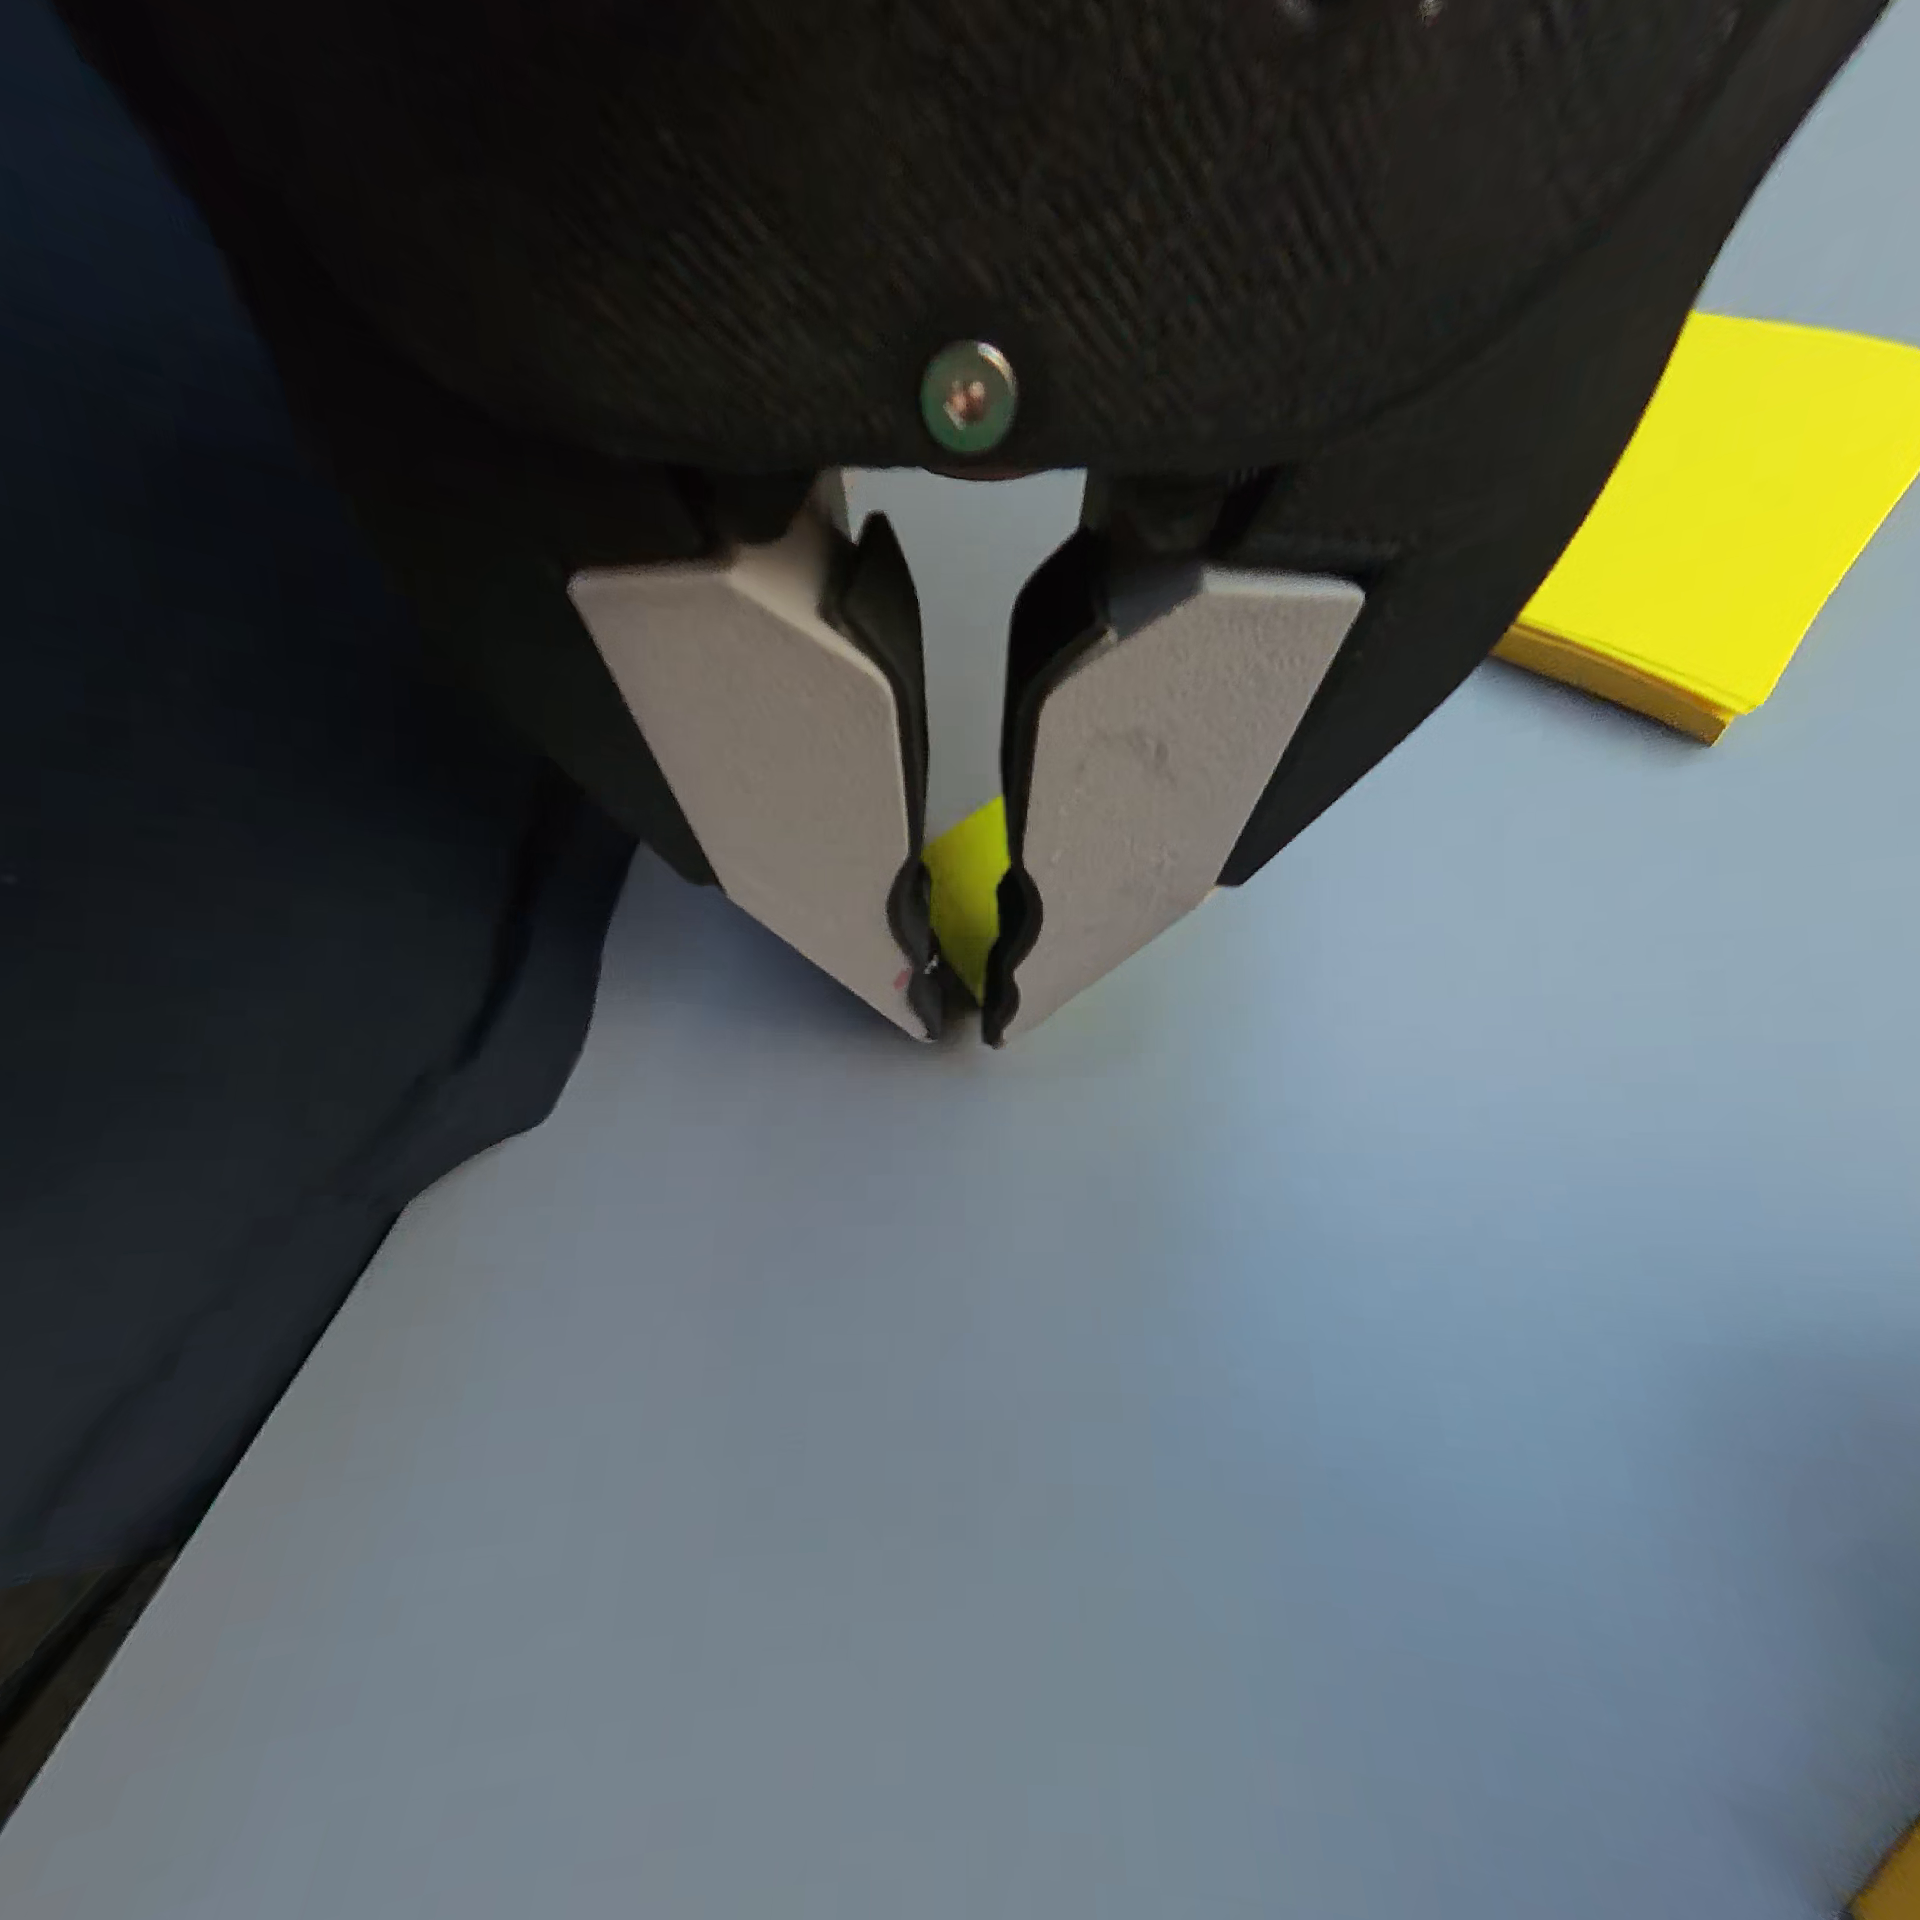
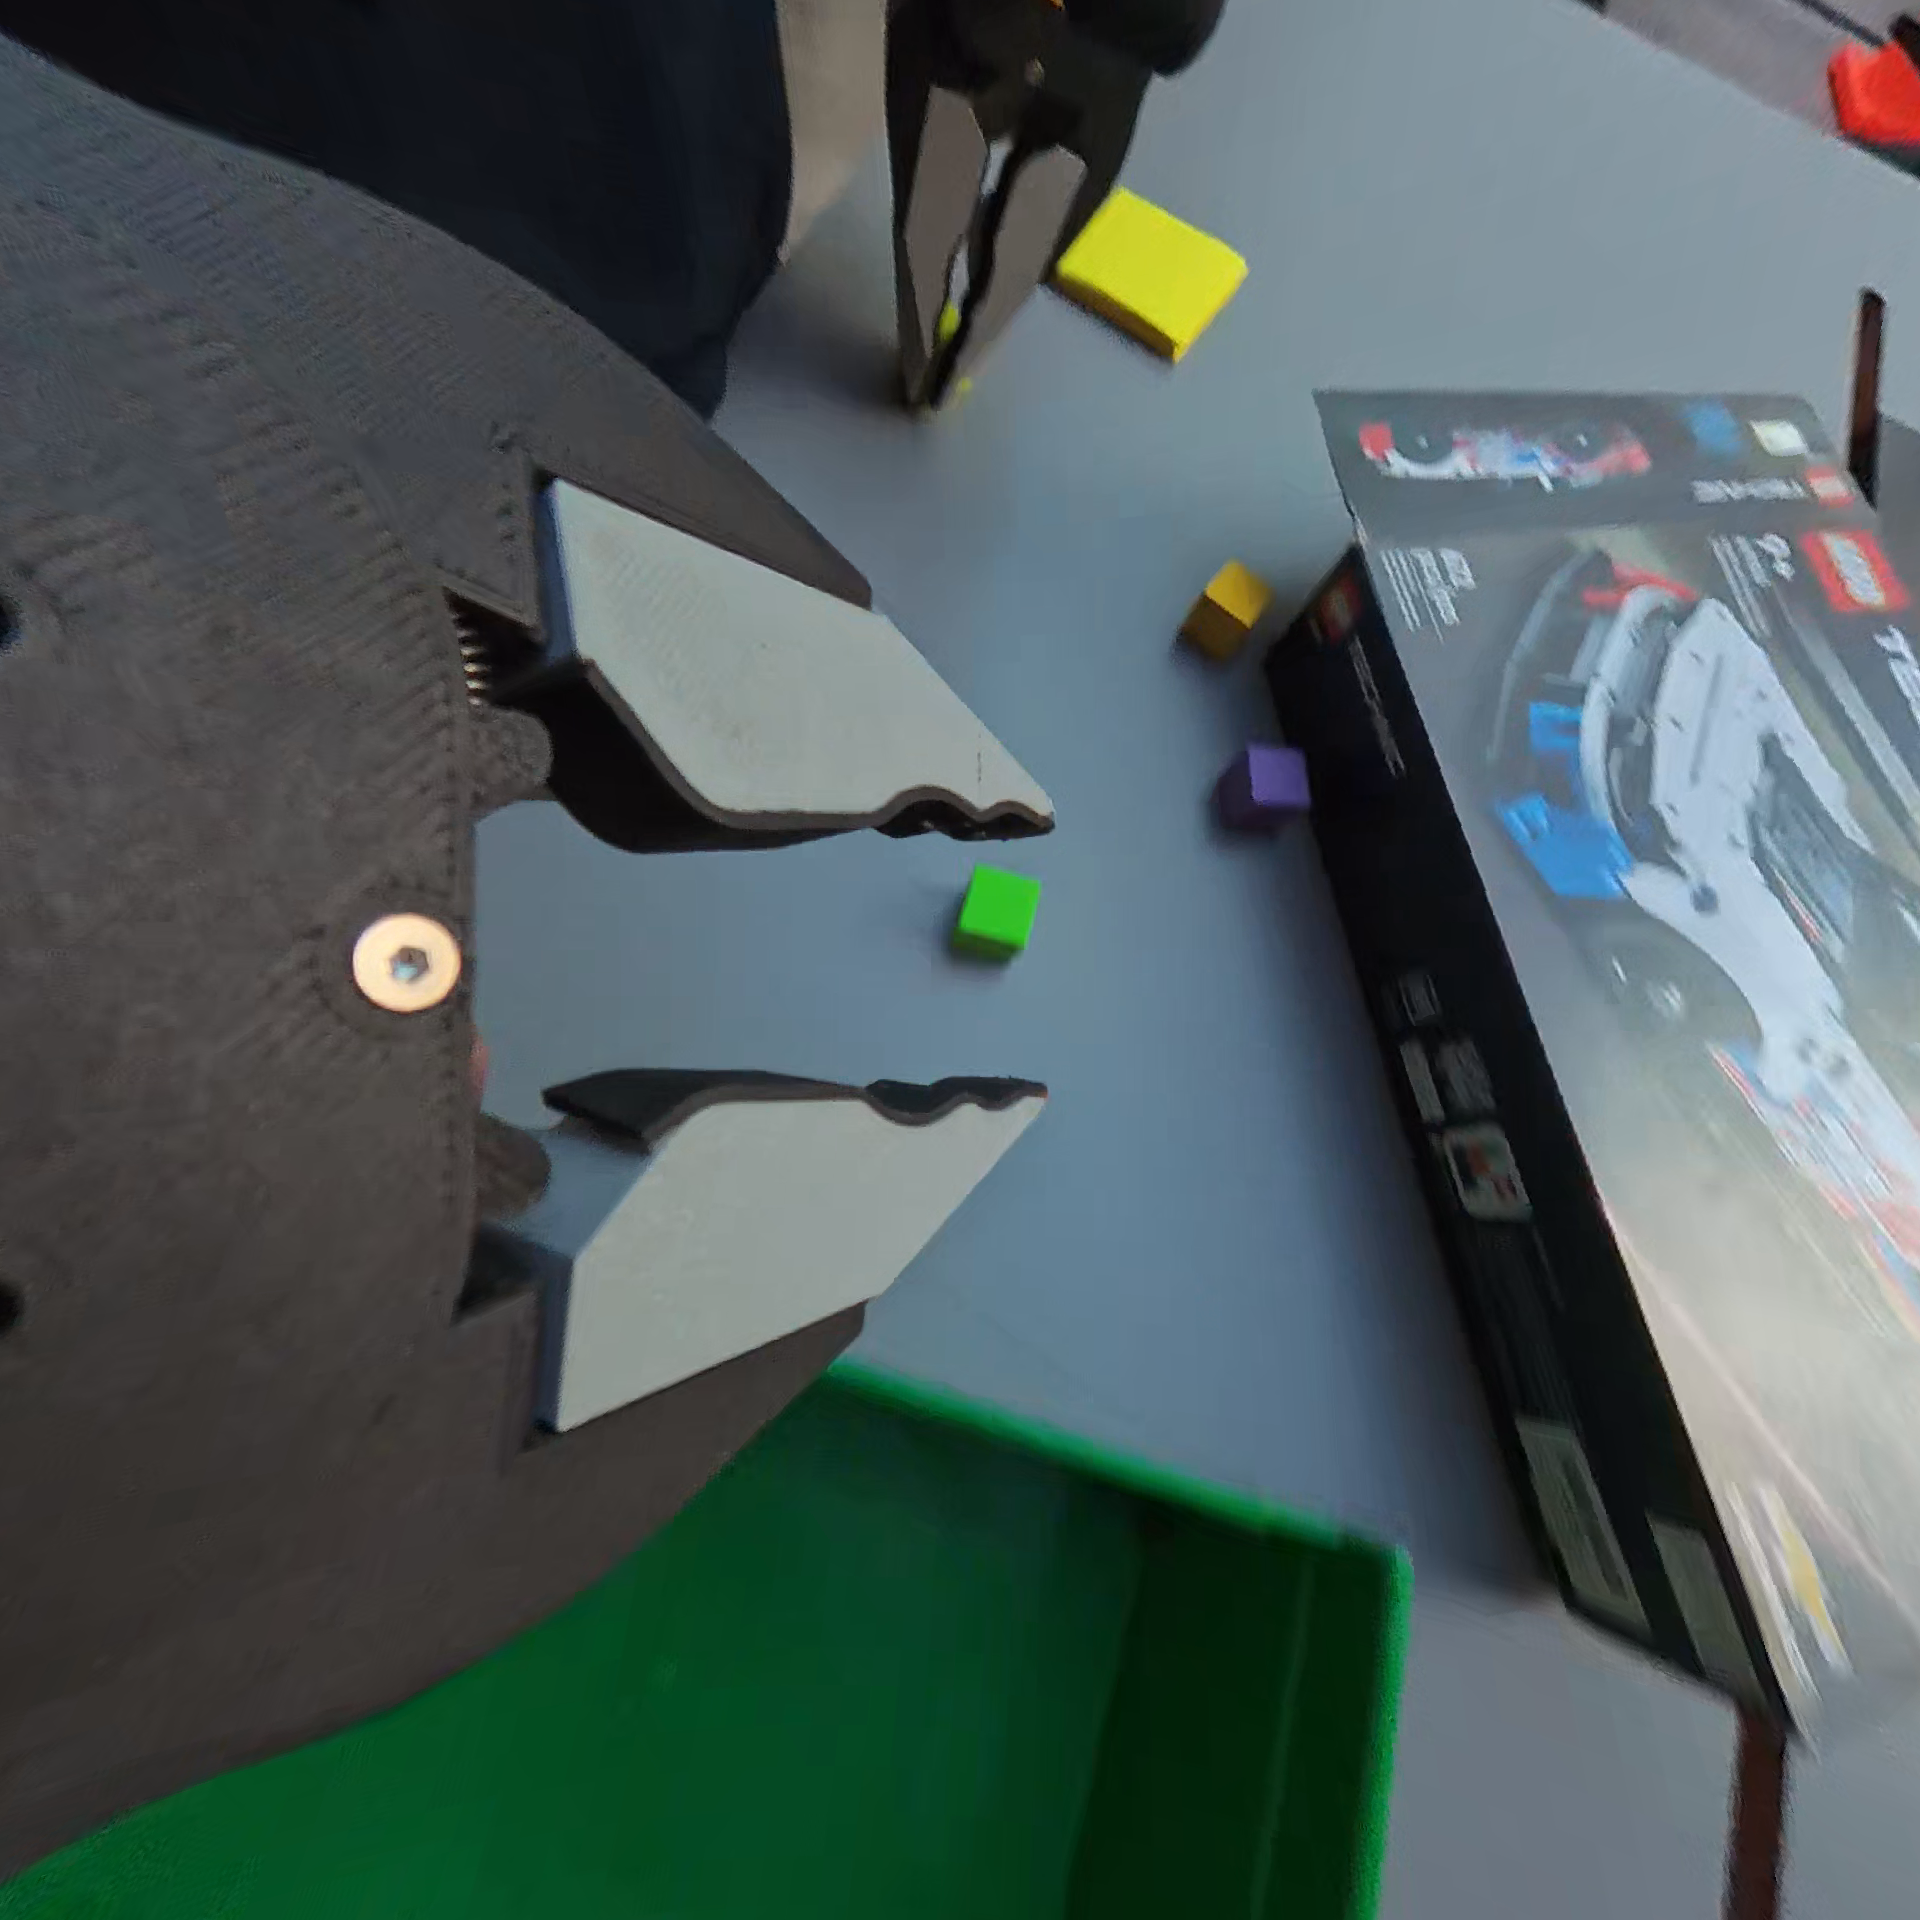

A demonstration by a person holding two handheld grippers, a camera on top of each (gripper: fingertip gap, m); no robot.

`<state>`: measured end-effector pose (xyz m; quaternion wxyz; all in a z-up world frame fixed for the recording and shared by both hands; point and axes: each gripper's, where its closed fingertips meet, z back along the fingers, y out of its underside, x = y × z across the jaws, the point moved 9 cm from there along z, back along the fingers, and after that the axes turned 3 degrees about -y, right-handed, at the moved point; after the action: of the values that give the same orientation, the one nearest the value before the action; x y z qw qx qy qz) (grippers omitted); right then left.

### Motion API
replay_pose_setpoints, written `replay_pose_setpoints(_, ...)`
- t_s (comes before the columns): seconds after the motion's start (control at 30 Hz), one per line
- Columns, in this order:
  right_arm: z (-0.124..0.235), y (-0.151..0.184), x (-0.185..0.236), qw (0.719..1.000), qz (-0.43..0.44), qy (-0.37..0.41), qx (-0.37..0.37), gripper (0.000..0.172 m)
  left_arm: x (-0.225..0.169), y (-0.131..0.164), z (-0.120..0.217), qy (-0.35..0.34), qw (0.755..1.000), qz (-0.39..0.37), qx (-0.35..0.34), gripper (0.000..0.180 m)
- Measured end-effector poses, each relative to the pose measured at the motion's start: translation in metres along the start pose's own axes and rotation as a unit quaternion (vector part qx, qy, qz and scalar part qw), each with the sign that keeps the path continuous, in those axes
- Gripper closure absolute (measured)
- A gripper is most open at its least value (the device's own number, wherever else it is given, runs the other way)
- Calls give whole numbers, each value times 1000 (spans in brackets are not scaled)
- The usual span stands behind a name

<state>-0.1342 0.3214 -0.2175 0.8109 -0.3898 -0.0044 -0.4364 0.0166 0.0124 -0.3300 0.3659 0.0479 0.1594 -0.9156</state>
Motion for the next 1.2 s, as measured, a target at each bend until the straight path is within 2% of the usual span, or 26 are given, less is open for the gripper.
replay_pose_setpoints(0.07,-38,15,17,998,-3,-38,47,121,2,1,9,-6,1000,10,-6,149)
replay_pose_setpoints(0.13,-71,32,20,995,5,-15,94,120,4,6,17,-5,1000,22,2,129)
replay_pose_setpoints(0.27,-108,54,18,990,2,6,139,114,6,16,32,-16,1000,26,3,123)
replay_pose_setpoints(0.37,-123,63,16,988,5,3,154,119,2,17,32,-10,1000,17,7,124)
replay_pose_setpoints(0.43,-125,63,13,988,20,12,155,144,-1,16,24,-9,1000,7,23,125)
replay_pose_setpoints(0.47,-126,63,12,986,23,6,163,162,-3,16,19,-8,999,6,32,127)
replay_pose_setpoints(0.5,-126,63,12,985,25,0,169,169,-4,15,14,-8,999,7,41,130)
replay_pose_setpoints(0.57,-117,56,15,987,32,-4,156,170,-6,15,5,-15,998,11,55,138)
replay_pose_setpoints(0.6,-109,50,17,989,36,-5,141,170,-7,15,3,-18,998,10,57,148)
replay_pose_setpoints(0.7,-88,37,19,993,46,-3,107,169,-7,13,2,-28,998,10,46,149)
replay_pose_setpoints(0.77,-87,37,16,993,35,-10,117,156,-7,12,1,-29,999,13,44,150)
replay_pose_setpoints(0.8,-87,36,15,993,34,-13,114,156,-7,12,2,-35,998,11,43,150)
replay_pose_setpoints(0.83,-86,35,15,994,40,-9,104,166,-7,11,3,-38,999,7,38,150)
replay_pose_setpoints(0.9,-81,29,15,995,52,9,85,172,-8,5,10,-41,999,2,23,150)
replay_pose_setpoints(0.93,-82,29,15,995,48,7,87,171,-8,2,13,-41,999,3,19,150)
replay_pose_setpoints(1.03,-93,33,9,993,27,10,111,142,-7,-1,19,-42,999,12,12,150)
replay_pose_setpoints(1.17,-113,23,-7,991,39,64,109,122,-9,0,23,-44,999,23,9,150)
replay_pose_setpoints(1.2,-119,20,-12,990,45,75,114,121,-10,1,24,-45,999,27,8,150)
